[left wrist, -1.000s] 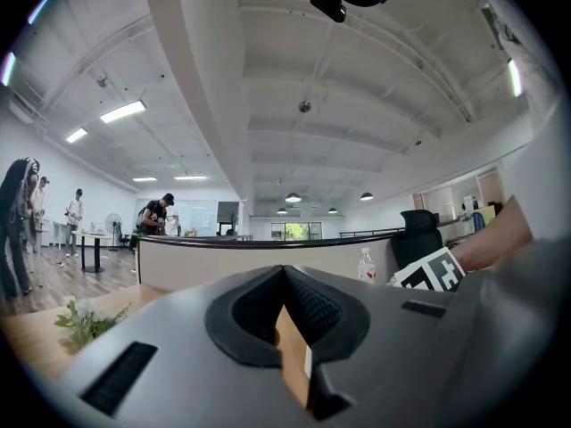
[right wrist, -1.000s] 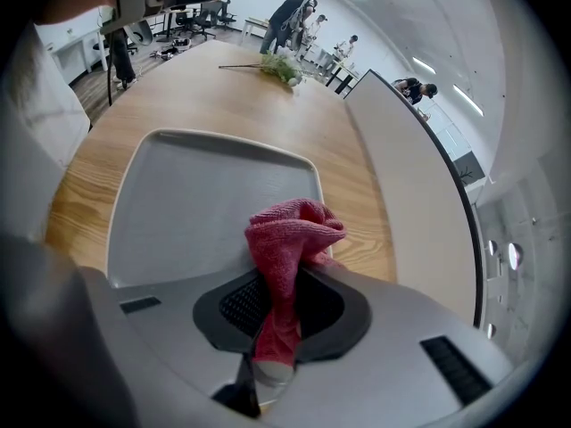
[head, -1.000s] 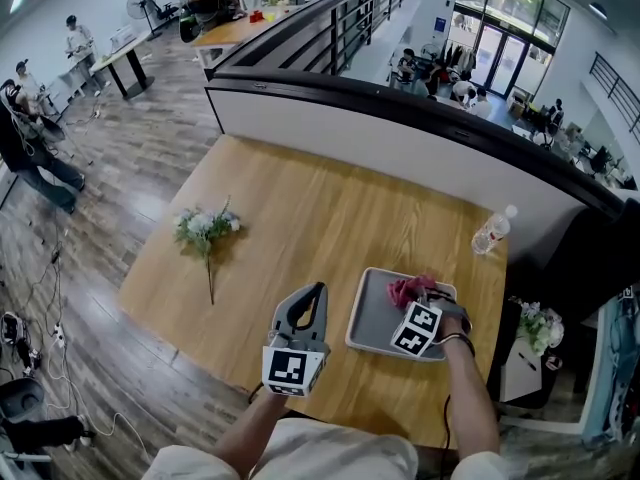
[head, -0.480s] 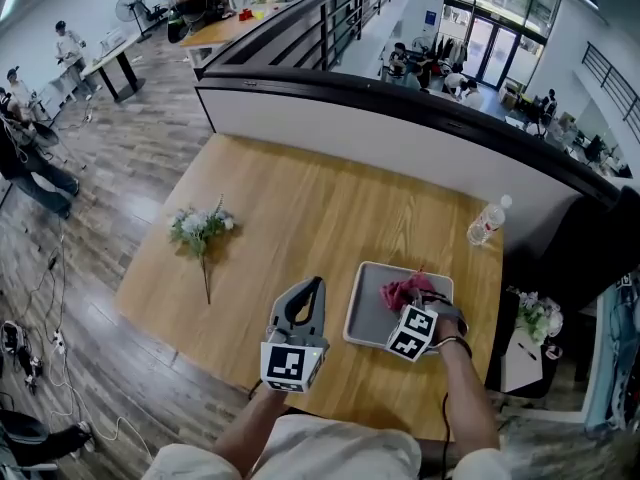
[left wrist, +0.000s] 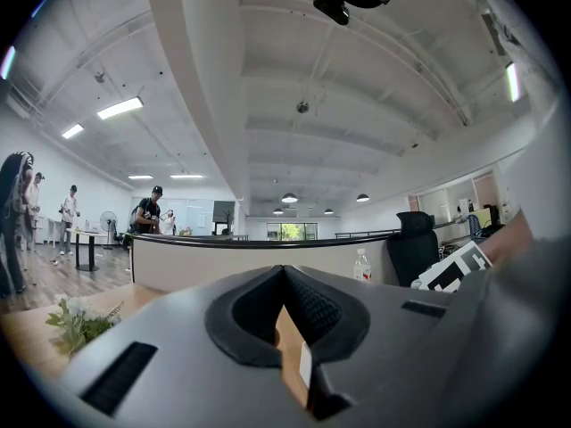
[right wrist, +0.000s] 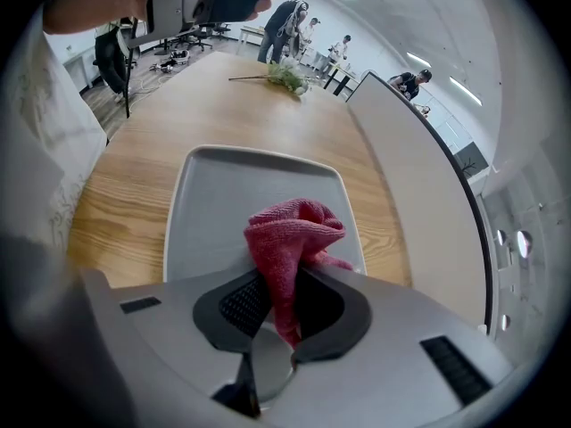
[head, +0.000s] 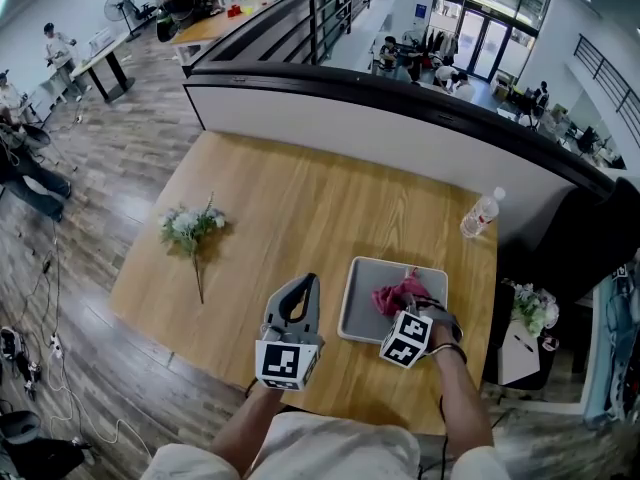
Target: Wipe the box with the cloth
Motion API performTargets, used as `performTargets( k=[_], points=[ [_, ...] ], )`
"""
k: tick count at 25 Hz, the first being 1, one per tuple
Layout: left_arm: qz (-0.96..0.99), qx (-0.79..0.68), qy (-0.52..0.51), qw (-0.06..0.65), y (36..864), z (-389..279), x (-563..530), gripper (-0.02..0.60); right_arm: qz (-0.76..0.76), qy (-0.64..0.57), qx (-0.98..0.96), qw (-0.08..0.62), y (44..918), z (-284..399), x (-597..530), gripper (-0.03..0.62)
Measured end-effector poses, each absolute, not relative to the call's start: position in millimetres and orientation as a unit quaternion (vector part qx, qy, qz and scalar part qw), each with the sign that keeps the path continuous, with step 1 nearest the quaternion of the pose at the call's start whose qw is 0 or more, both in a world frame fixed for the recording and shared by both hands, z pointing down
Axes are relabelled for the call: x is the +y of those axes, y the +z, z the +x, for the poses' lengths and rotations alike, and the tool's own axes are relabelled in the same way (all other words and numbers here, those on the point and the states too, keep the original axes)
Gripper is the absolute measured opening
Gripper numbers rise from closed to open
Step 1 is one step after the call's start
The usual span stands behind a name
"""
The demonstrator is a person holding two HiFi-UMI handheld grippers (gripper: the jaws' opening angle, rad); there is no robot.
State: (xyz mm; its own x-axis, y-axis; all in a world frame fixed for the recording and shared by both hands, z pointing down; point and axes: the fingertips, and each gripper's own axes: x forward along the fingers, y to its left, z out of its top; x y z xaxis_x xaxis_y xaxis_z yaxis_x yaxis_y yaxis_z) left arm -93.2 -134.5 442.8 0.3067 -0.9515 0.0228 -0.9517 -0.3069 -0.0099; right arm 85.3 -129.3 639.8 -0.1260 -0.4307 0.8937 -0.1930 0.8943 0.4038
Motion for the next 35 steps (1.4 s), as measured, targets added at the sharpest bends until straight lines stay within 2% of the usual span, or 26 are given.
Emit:
performTargets(
  k=[35],
  points=[
    [0.818, -0.575, 0.006, 0.012, 448.9, -83.9, -136.5, 0.012, 0.236, 0.017, -0.780, 0.579, 633.8, 78.2, -47.0, 0.075]
  ],
)
